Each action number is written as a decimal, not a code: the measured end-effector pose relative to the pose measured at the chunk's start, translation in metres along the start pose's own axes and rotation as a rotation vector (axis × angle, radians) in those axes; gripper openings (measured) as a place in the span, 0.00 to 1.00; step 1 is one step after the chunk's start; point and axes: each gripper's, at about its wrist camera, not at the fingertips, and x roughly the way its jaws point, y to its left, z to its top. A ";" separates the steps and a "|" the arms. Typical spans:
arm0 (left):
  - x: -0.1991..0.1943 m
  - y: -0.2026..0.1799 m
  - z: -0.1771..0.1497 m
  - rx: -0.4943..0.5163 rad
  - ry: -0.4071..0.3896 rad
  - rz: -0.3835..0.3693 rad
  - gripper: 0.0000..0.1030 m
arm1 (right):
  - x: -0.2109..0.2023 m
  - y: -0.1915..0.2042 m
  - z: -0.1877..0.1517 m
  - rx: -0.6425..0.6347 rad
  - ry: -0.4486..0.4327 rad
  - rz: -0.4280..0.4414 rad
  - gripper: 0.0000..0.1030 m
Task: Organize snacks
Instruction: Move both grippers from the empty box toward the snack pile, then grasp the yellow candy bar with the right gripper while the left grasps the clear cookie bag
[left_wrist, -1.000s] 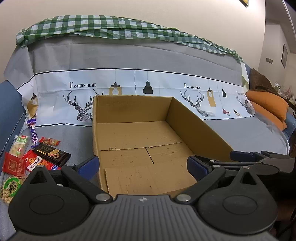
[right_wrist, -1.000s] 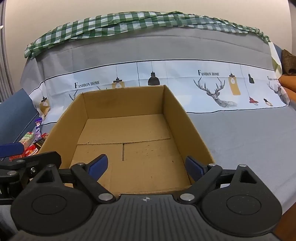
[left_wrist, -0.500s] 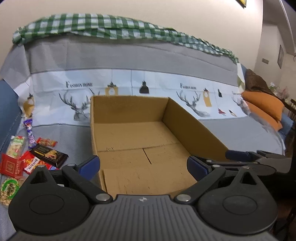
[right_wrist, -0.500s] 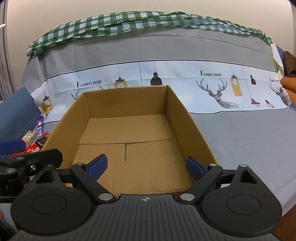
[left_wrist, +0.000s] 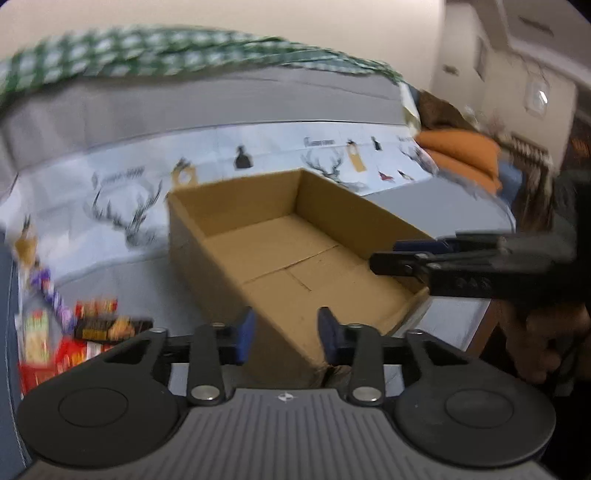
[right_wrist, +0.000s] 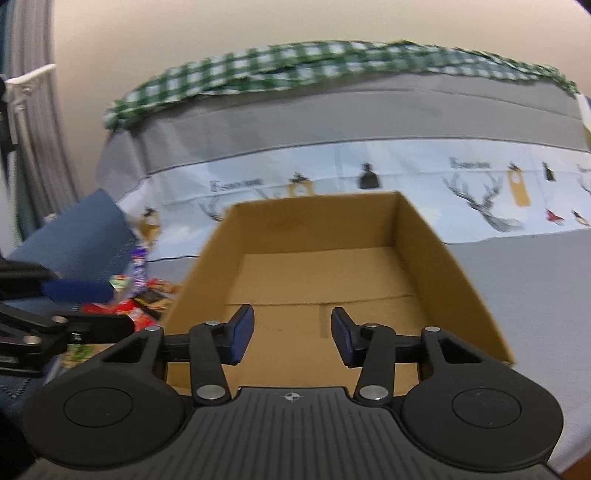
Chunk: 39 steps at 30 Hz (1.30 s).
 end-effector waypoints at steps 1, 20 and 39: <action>-0.002 0.008 0.000 -0.010 -0.004 -0.001 0.36 | 0.000 0.006 0.000 -0.015 -0.012 0.014 0.45; 0.002 0.134 -0.071 -0.414 0.118 0.286 0.48 | 0.024 0.151 -0.037 -0.224 0.112 0.425 0.45; 0.068 0.117 -0.066 -0.326 0.247 0.303 0.80 | 0.073 0.171 -0.089 -0.415 0.373 0.364 0.47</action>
